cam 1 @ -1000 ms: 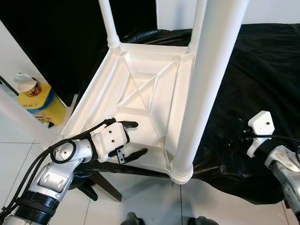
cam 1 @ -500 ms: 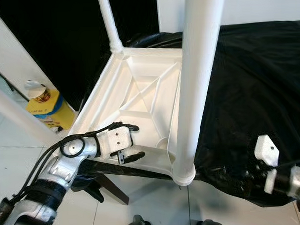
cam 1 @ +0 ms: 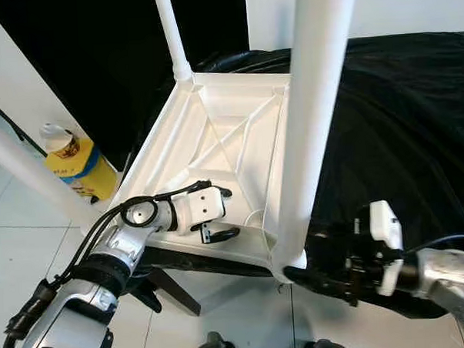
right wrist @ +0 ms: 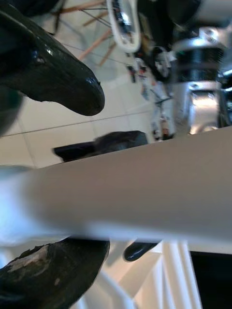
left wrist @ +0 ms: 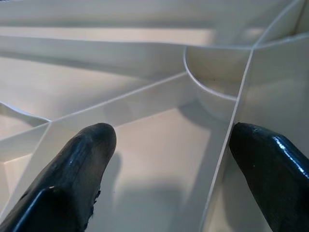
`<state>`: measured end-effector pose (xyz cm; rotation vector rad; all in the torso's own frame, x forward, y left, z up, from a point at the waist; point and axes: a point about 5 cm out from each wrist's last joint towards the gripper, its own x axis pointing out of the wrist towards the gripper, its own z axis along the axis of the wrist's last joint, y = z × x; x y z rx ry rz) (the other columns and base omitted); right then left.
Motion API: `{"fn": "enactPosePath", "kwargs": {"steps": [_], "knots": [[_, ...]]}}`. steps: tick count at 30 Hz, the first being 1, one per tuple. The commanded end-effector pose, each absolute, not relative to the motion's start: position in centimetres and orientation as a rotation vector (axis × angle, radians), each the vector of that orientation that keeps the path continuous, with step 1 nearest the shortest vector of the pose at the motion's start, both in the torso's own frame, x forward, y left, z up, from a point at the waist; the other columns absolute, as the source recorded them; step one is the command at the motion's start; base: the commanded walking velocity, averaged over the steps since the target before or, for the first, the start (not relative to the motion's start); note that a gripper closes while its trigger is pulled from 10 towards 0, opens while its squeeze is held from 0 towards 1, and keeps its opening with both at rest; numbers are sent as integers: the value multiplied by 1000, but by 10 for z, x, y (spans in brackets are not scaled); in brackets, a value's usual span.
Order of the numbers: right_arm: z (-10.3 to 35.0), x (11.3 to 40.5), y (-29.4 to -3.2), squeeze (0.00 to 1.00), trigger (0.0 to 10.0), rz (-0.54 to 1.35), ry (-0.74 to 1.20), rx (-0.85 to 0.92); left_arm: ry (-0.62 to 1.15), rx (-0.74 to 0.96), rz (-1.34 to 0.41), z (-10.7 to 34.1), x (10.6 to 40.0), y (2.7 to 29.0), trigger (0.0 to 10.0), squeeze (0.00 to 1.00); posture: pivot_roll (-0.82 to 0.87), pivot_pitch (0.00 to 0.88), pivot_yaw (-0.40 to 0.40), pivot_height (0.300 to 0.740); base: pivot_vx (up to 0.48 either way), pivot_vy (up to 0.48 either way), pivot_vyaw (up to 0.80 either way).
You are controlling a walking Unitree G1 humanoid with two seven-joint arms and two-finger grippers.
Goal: Building children table
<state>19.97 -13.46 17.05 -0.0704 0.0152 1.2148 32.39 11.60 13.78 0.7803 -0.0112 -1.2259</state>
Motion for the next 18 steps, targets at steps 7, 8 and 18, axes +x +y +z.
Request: {"fn": "enactPosePath", "kwargs": {"steps": [7, 8, 18], "knots": [[160, 220, -111, 0, 0, 1134, -12, -8, -179, 566, -1030, 183, 330, 135, 10000, 0, 35, 102, 68, 740, 0, 0, 0], [160, 220, -111, 0, 0, 1134, -12, -8, -179, 566, -1030, 183, 330, 135, 10000, 0, 35, 102, 68, 740, 0, 0, 0], [153, 250, -186, 0, 0, 834, 29, -108, -370, 263, -921, 251, 323, 162, 10000, 0, 34, 110, 67, 740, 0, 0, 0]]}}
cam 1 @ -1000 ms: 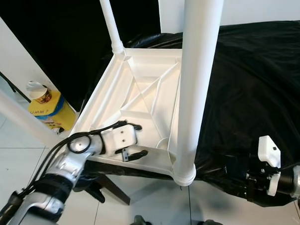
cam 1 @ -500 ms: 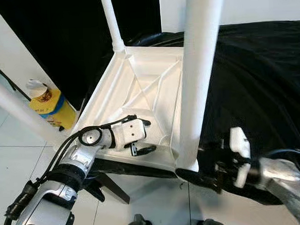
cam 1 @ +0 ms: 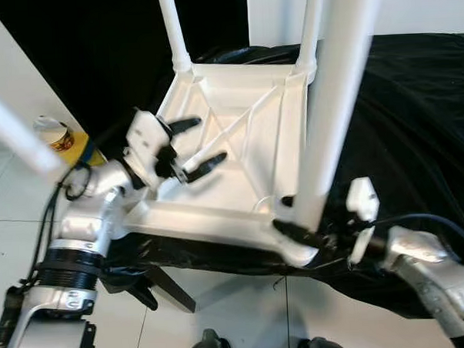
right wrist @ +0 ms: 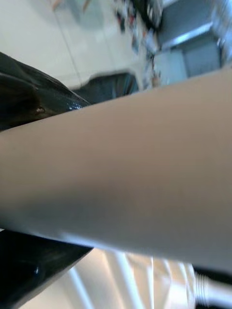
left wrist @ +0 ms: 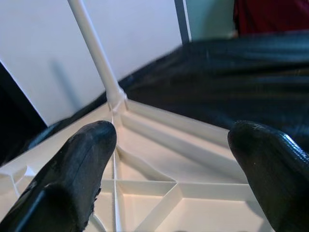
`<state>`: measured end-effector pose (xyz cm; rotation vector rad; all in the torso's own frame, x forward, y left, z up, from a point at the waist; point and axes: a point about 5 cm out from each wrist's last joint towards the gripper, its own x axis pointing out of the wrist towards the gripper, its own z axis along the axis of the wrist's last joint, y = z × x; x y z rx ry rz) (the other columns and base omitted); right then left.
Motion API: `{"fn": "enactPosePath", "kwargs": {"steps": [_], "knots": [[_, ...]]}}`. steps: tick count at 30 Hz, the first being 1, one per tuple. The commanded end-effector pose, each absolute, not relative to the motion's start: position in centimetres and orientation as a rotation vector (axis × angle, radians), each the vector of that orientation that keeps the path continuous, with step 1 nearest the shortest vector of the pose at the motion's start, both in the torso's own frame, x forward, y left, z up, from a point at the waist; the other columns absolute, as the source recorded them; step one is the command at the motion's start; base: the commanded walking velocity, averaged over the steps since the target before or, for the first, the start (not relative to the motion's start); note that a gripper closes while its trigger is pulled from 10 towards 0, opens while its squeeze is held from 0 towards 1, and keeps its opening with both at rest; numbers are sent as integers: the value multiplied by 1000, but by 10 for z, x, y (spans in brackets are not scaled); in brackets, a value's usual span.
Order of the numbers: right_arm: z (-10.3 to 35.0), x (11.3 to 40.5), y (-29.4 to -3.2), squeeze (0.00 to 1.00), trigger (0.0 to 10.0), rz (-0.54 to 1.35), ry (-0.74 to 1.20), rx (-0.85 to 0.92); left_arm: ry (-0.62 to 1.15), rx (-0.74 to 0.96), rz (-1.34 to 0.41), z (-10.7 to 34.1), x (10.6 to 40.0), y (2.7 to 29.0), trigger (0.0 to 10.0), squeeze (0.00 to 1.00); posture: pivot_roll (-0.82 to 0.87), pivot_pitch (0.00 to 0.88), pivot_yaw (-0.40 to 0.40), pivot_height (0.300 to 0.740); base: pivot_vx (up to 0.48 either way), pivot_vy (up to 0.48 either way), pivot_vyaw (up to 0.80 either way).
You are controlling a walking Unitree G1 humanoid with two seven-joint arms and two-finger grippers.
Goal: Building children table
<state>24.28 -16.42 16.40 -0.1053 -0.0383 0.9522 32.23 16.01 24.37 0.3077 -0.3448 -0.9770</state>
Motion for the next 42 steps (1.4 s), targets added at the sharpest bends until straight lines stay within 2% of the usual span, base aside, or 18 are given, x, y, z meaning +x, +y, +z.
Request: {"fn": "enactPosePath", "kwargs": {"steps": [1, 3, 6, 11, 15, 17, 19, 21, 24, 26, 28, 29, 31, 32, 33, 35, 36, 42], "knots": [[153, 250, -186, 0, 0, 834, 29, -108, -370, 263, -921, 251, 323, 162, 10000, 0, 34, 110, 67, 740, 0, 0, 0], [153, 259, -203, 0, 0, 734, 28, -132, -406, 207, -910, 260, 322, 160, 10000, 0, 28, 109, 73, 740, 0, 0, 0], [149, 264, -208, 0, 0, 652, 26, -123, -412, 172, -921, 260, 317, 153, 10000, 0, 27, 108, 74, 740, 0, 0, 0], [144, 266, -208, 0, 0, 594, 26, -113, -398, 147, -933, 259, 312, 148, 10000, 0, 29, 107, 72, 740, 0, 0, 0], [131, 269, -213, 0, 0, 388, 67, -107, -380, 103, -943, 255, 304, 140, 10000, 0, 37, 105, 64, 740, 0, 0, 0], [131, 269, -213, 0, 0, 388, 67, -107, -380, 103, -943, 255, 304, 140, 10000, 0, 37, 105, 64, 740, 0, 0, 0], [123, 269, -215, 0, 0, 229, 93, -89, -371, 56, -944, 252, 300, 136, 10000, 0, 37, 103, 63, 740, 0, 0, 0], [123, 269, -215, 0, 0, 229, 93, -89, -371, 56, -944, 252, 300, 136, 10000, 0, 37, 103, 63, 740, 0, 0, 0], [116, 273, -207, 0, 0, 15, 108, -34, -327, 24, -973, 242, 294, 125, 10000, 0, 28, 98, 62, 740, 0, 0, 0], [116, 273, -207, 0, 0, 15, 108, -34, -327, 24, -973, 242, 294, 125, 10000, 0, 28, 98, 62, 740, 0, 0, 0], [110, 276, -204, 0, 0, -123, 123, 3, -311, 31, -990, 239, 290, 118, 10000, 0, 33, 93, 57, 740, 0, 0, 0], [110, 276, -204, 0, 0, -123, 123, 3, -311, 31, -990, 239, 290, 118, 10000, 0, 33, 93, 57, 740, 0, 0, 0], [103, 275, -203, 0, 0, -298, 134, 9, -301, 45, -1002, 237, 287, 111, 10000, 0, 35, 88, 50, 740, 0, 0, 0], [103, 275, -203, 0, 0, -298, 134, 9, -301, 45, -1002, 237, 287, 111, 10000, 0, 35, 88, 50, 740, 0, 0, 0], [101, 274, -203, 0, 3765, -346, 132, 3, -299, 49, -1004, 235, 287, 109, 10000, 0, 35, 88, 50, 740, 0, 0, 0], [101, 274, -203, 0, 3765, -346, 132, 3, -299, 49, -1004, 235, 287, 109, 10000, 0, 35, 88, 50, 740, 0, 0, 0], [101, 274, -199, 0, 10000, -376, 108, 0, -293, 49, -1005, 233, 286, 107, 10000, 0, 42, 85, 41, 740, 0, 0, 0], [104, 274, -191, 0, 10000, -346, 51, 14, -288, 42, -1007, 231, 285, 104, 10000, 0, 45, 84, 37, 740, 0, 0, 0]]}}
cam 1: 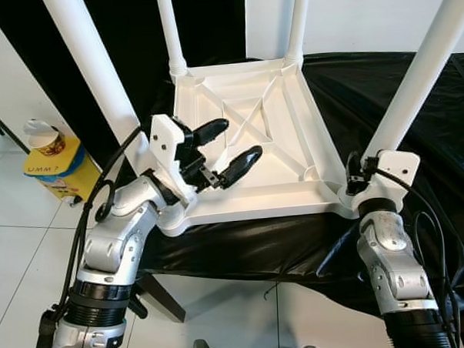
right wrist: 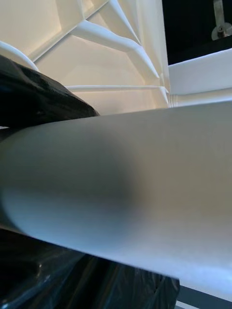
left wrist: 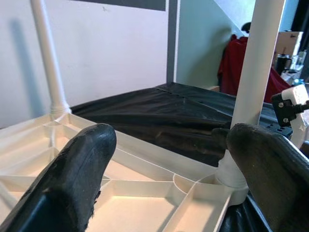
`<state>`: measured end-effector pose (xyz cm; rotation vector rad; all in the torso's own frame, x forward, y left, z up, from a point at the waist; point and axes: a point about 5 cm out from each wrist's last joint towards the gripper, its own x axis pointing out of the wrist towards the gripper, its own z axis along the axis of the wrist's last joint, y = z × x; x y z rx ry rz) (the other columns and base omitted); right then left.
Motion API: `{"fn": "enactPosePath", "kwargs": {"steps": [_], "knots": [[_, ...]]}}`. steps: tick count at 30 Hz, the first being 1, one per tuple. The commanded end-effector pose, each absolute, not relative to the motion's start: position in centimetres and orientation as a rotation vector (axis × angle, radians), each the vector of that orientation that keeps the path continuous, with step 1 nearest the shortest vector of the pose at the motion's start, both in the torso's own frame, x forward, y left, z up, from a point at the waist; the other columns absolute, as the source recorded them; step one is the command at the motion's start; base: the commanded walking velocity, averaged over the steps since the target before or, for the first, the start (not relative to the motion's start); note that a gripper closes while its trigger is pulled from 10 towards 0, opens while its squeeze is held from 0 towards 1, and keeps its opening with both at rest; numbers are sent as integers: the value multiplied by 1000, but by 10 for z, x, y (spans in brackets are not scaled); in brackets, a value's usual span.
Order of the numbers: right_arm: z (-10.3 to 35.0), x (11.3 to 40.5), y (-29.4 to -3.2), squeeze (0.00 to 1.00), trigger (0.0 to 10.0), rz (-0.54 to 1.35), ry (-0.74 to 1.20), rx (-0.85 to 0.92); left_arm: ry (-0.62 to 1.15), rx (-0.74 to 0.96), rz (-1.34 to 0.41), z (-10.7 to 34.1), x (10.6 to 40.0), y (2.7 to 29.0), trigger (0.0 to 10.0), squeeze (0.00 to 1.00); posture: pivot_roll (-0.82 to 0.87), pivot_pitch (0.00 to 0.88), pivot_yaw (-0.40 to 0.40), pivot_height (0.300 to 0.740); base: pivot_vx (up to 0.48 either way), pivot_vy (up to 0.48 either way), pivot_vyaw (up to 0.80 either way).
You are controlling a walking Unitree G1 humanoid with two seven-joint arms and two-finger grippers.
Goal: Building children table
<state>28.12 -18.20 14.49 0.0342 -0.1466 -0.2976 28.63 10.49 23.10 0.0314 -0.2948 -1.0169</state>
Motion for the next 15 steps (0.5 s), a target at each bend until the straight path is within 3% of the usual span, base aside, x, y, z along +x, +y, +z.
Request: {"fn": "enactPosePath", "kwargs": {"steps": [1, 3, 6, 13, 15], "knots": [[112, 270, -182, 0, 10000, -256, -74, 15, -282, 22, -991, 225, 285, 101, 10000, 0, 49, 75, 34, 740, 0, 0, 0], [120, 260, -174, 0, 10000, -132, -240, 19, -281, -29, -936, 215, 287, 97, 10000, 0, 46, 65, 37, 740, 0, 0, 0], [122, 256, -174, 0, 10000, -111, -282, -3, -280, -48, -920, 211, 287, 96, 10000, 0, 46, 65, 37, 740, 0, 0, 0], [112, 258, -175, 0, 10000, -113, -269, -37, -263, -51, -888, 203, 286, 91, 10000, 0, 44, 64, 38, 740, 0, 0, 0], [107, 264, -174, 0, 10000, -66, -183, -17, -266, -47, -884, 206, 287, 92, 10000, 0, 45, 67, 36, 740, 0, 0, 0]]}}
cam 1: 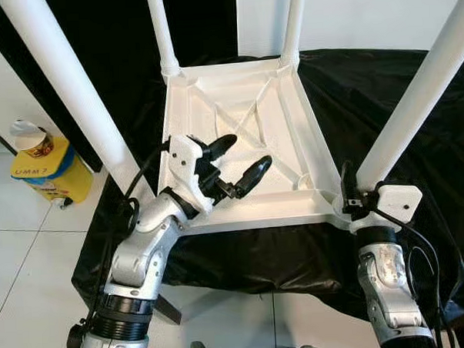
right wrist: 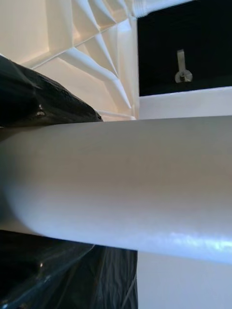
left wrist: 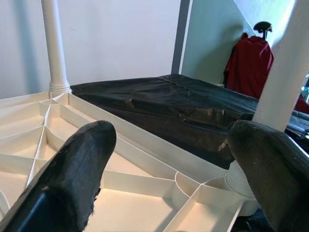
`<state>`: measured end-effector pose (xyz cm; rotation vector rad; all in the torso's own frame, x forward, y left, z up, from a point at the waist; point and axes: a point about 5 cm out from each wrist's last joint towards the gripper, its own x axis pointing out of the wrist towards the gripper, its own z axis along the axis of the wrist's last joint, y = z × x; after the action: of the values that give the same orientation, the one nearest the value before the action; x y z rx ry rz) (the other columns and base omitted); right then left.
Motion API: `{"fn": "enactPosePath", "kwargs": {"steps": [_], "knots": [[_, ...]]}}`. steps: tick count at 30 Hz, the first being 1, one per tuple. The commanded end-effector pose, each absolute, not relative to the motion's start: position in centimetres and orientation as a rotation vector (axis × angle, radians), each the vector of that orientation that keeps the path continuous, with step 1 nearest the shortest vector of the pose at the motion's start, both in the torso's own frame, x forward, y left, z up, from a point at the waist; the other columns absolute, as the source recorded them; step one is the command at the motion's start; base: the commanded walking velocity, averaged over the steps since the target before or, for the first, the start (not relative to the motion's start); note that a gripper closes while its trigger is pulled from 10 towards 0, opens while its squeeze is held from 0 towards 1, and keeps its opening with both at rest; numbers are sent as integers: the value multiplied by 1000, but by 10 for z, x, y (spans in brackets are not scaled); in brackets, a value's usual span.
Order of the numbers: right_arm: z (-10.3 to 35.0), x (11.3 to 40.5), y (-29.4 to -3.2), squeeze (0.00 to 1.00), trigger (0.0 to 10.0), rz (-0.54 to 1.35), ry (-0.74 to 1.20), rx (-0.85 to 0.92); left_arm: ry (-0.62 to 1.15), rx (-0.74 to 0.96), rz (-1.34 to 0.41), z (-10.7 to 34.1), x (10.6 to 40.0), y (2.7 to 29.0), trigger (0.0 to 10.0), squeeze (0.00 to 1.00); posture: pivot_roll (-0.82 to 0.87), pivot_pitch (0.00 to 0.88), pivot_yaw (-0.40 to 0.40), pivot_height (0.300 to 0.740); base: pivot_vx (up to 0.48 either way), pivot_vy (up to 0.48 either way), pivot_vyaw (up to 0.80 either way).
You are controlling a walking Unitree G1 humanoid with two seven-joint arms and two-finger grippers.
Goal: Building children table
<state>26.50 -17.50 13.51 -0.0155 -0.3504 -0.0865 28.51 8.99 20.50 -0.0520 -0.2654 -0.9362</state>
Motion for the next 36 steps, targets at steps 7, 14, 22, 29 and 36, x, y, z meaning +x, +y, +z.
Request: {"fn": "enactPosePath", "kwargs": {"steps": [7, 14, 22, 29, 36], "knots": [[113, 265, -187, 0, 10000, 143, -165, -10, -243, 13, -933, 203, 283, 91, 10000, 0, 34, 73, 43, 740, 0, 0, 0], [125, 271, -191, 1000, 10000, 211, -209, -14, -253, 24, -951, 205, 281, 86, 10000, 0, 33, 81, 45, 740, 0, 0, 0], [132, 274, -195, 0, 10000, 342, -181, -17, -249, 40, -956, 206, 277, 84, 10000, 0, 46, 95, 42, 740, 0, 0, 0], [137, 279, -202, 0, 10000, 489, -135, -76, -189, 78, -1009, 196, 269, 84, 10000, 0, 57, 99, 47, 740, 0, 0, 0], [141, 290, -202, 0, 10000, 629, -97, -185, -64, 129, -1164, 173, 250, 73, 10000, 0, 67, 109, 43, 740, 0, 0, 0]]}}
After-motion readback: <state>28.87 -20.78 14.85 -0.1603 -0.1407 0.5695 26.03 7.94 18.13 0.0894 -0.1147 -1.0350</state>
